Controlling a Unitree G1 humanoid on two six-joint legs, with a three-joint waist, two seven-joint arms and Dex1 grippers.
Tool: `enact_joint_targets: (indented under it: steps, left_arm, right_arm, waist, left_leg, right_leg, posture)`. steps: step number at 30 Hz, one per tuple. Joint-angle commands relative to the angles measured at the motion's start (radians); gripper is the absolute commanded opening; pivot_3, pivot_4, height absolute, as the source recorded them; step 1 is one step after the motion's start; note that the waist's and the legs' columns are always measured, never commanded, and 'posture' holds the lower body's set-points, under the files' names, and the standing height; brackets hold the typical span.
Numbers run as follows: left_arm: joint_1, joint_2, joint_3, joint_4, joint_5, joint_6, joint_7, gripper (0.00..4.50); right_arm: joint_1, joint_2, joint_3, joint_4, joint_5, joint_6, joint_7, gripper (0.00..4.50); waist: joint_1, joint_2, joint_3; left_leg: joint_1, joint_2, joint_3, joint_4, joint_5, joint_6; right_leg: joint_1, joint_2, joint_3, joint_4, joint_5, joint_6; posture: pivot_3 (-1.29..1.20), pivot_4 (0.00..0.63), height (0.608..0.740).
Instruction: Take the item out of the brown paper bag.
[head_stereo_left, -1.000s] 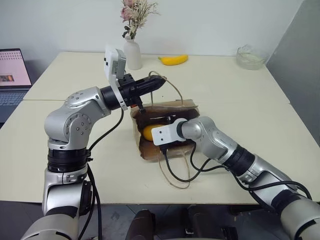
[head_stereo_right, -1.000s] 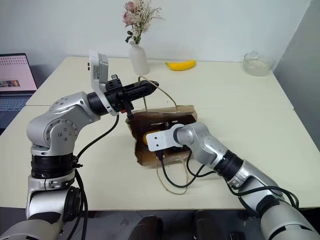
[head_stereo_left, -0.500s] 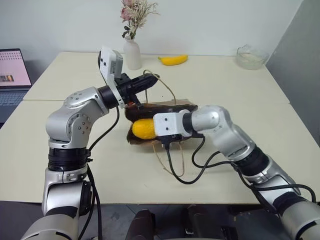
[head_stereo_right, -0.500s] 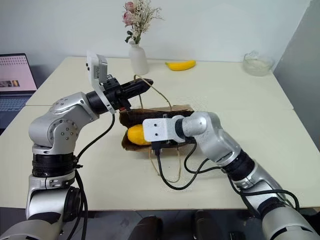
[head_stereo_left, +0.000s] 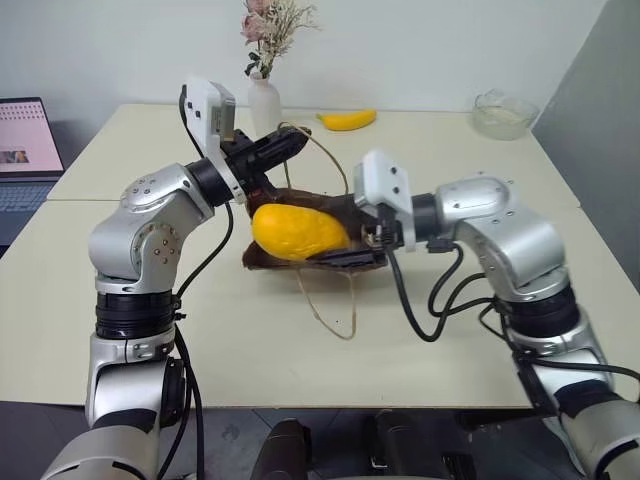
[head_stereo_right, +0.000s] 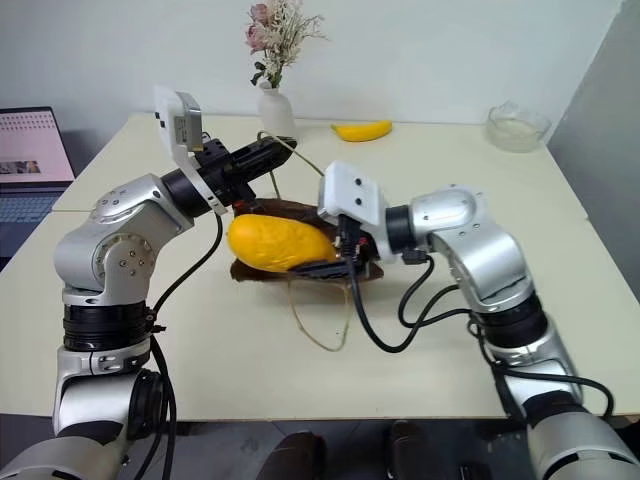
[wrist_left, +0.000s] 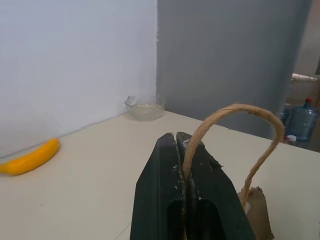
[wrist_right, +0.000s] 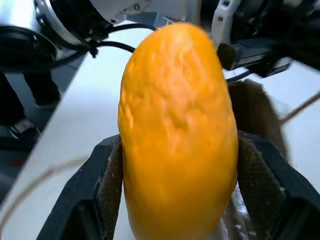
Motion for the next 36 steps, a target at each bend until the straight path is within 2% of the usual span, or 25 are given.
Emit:
enact_joint_targets:
  steps: [1, 5, 10, 19, 25, 32, 36]
  left_arm:
    - [0.04, 0.032, 0.013, -0.022, -0.006, 0.009, -0.041, 0.0]
    - [0.042, 0.044, 0.015, -0.019, -0.008, 0.006, -0.043, 0.0]
    - [0.043, 0.047, 0.015, -0.02, -0.004, 0.007, -0.046, 0.0]
    - [0.05, 0.052, 0.012, -0.005, 0.012, -0.008, -0.054, 0.0]
    - [0.046, 0.053, 0.012, 0.005, 0.024, -0.014, -0.066, 0.0]
    - [0.041, 0.05, 0.007, 0.012, 0.033, -0.016, -0.079, 0.0]
    - [0.035, 0.046, 0.003, 0.025, 0.041, -0.023, -0.087, 0.0]
  right_arm:
    - [0.006, -0.142, -0.231, 0.153, -0.073, -0.055, -0.156, 2.84]
    - [0.055, -0.168, -0.22, 0.118, -0.029, -0.067, -0.162, 2.78]
    - [0.083, -0.191, -0.181, 0.11, -0.075, -0.118, -0.168, 2.78]
    - [0.168, -0.282, -0.111, 0.351, -0.262, -0.268, -0.23, 2.78]
    - [0.234, -0.259, -0.09, 0.497, -0.327, -0.291, -0.298, 2.78]
    - [0.282, -0.251, -0.075, 0.531, -0.349, -0.273, -0.294, 2.78]
    - [0.309, -0.269, -0.088, 0.509, -0.343, -0.272, -0.279, 4.08]
  waist:
    - [-0.001, 0.0, 0.0]
    - [0.011, 0.0, 0.001]
    - [-0.01, 0.0, 0.002]
    - [-0.01, 0.001, 0.002]
    - [-0.009, 0.001, 0.003]
    - [-0.012, 0.001, 0.003]
    - [-0.011, 0.001, 0.003]
  left_leg:
    - [0.0, 0.0, 0.0, 0.0, 0.0, 0.0]
    - [-0.001, -0.002, 0.002, 0.0, 0.0, 0.0]
    - [0.0, 0.002, 0.001, -0.001, 0.0, 0.0]
    - [0.0, 0.0, 0.003, 0.0, 0.0, 0.0]
    - [-0.001, 0.0, 0.003, -0.001, 0.0, 0.0]
    - [0.0, 0.001, 0.003, -0.001, 0.0, 0.0]
    - [0.0, 0.0, 0.003, 0.0, 0.0, 0.0]
  right_leg:
    - [0.0, 0.0, 0.0, 0.0, 0.0, 0.0]
    - [-0.001, -0.002, 0.001, -0.001, 0.0, 0.0]
    - [-0.001, 0.002, 0.001, 0.0, 0.0, 0.0]
    - [0.0, 0.002, 0.002, -0.002, 0.0, 0.0]
    - [-0.001, 0.001, 0.002, -0.002, 0.0, 0.0]
    - [0.0, 0.002, 0.002, 0.0, 0.0, 0.0]
    - [0.001, 0.002, 0.001, 0.0, 0.0, 0.0]
  posture:
    - [0.0, 0.15, 0.74]
    - [0.0, 0.15, 0.74]
    - [0.0, 0.15, 0.74]
    - [0.0, 0.15, 0.74]
    - [0.0, 0.15, 0.74]
    - [0.0, 0.15, 0.74]
    - [0.0, 0.15, 0.74]
